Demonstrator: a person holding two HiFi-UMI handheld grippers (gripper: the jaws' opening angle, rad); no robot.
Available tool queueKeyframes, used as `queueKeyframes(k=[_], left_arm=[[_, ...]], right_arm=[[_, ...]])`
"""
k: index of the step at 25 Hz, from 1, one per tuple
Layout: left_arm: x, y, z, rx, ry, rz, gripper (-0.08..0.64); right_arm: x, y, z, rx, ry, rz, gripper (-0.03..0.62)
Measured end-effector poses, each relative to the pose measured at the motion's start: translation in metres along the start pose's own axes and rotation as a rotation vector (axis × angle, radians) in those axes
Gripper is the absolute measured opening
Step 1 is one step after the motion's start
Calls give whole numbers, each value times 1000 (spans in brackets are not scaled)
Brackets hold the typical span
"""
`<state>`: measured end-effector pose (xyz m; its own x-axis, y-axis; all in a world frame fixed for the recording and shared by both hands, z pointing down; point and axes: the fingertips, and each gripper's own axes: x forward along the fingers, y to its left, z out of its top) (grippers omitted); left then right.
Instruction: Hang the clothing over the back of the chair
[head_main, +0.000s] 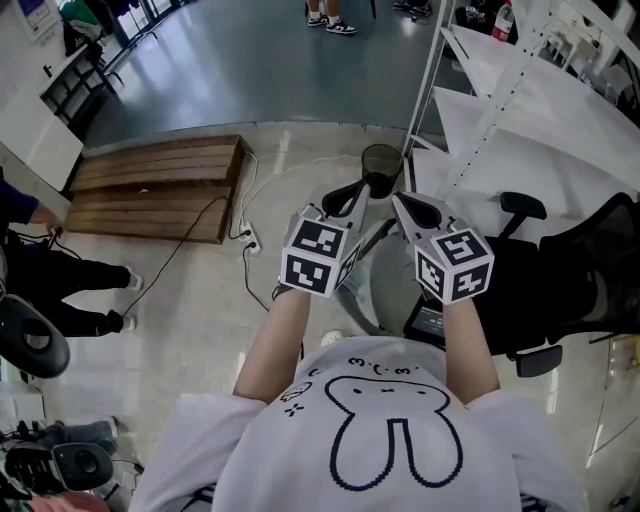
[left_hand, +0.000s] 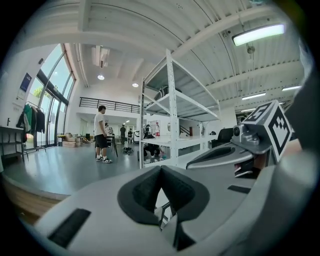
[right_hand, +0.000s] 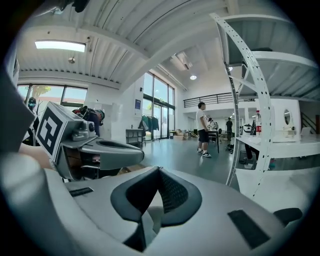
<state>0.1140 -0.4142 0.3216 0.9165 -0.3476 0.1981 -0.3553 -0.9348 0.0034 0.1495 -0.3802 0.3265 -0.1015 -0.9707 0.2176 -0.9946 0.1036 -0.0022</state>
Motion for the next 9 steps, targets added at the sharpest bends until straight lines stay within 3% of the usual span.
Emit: queueKeyframes(k=[9], left_arm=[[-1, -9, 16, 43, -35, -9, 29]], right_arm=[[-8, -4, 16, -44, -30, -3, -9]])
